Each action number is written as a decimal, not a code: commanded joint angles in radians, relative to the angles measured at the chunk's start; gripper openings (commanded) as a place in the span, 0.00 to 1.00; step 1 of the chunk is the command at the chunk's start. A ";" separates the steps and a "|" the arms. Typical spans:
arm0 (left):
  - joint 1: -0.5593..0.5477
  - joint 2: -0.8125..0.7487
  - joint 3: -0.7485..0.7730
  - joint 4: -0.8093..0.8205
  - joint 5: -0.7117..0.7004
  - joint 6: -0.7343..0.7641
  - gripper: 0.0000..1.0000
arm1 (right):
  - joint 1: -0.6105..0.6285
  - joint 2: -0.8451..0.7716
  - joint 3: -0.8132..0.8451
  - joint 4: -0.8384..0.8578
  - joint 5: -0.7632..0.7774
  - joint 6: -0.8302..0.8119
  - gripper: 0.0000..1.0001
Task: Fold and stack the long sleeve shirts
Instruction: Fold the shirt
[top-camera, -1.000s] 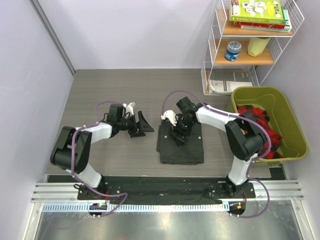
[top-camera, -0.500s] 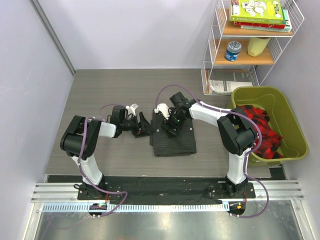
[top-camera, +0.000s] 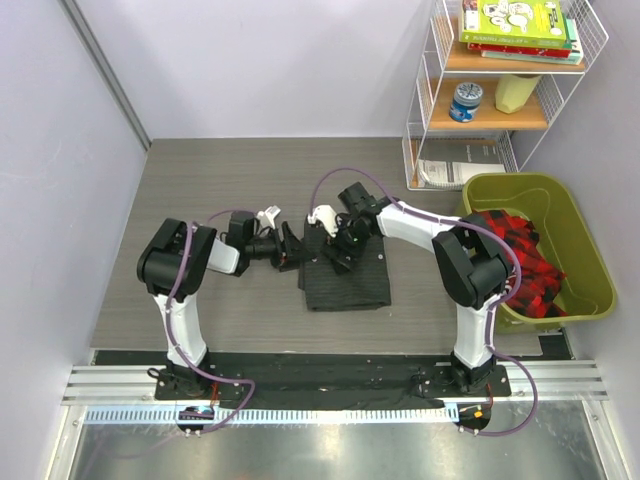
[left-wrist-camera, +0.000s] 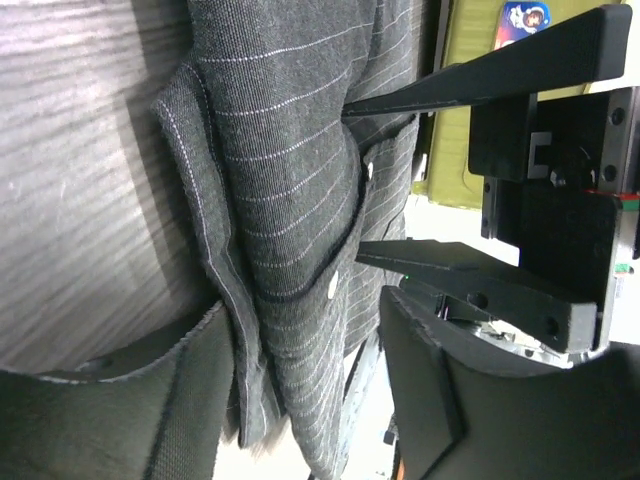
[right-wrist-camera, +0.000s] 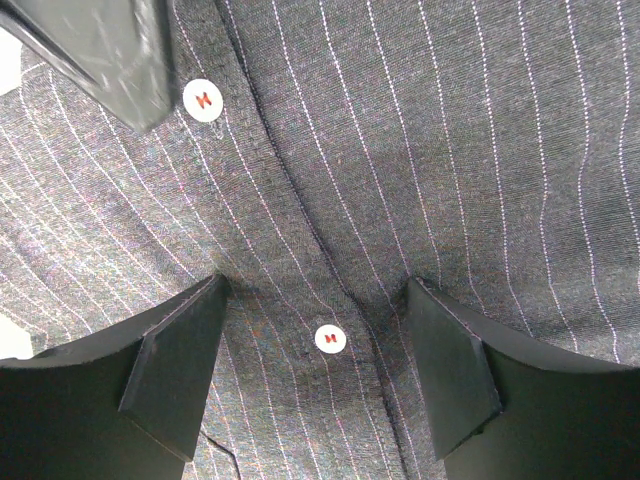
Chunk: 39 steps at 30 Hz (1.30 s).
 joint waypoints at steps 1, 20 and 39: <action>-0.021 0.068 -0.001 -0.036 -0.117 0.012 0.56 | 0.005 0.058 0.019 0.026 0.015 0.022 0.78; 0.310 -0.059 0.843 -1.766 -0.689 0.941 0.00 | -0.071 -0.132 0.041 -0.083 -0.005 0.194 1.00; -0.220 0.202 0.962 -1.689 -1.298 1.029 0.00 | -0.177 -0.143 0.022 -0.170 -0.080 0.205 1.00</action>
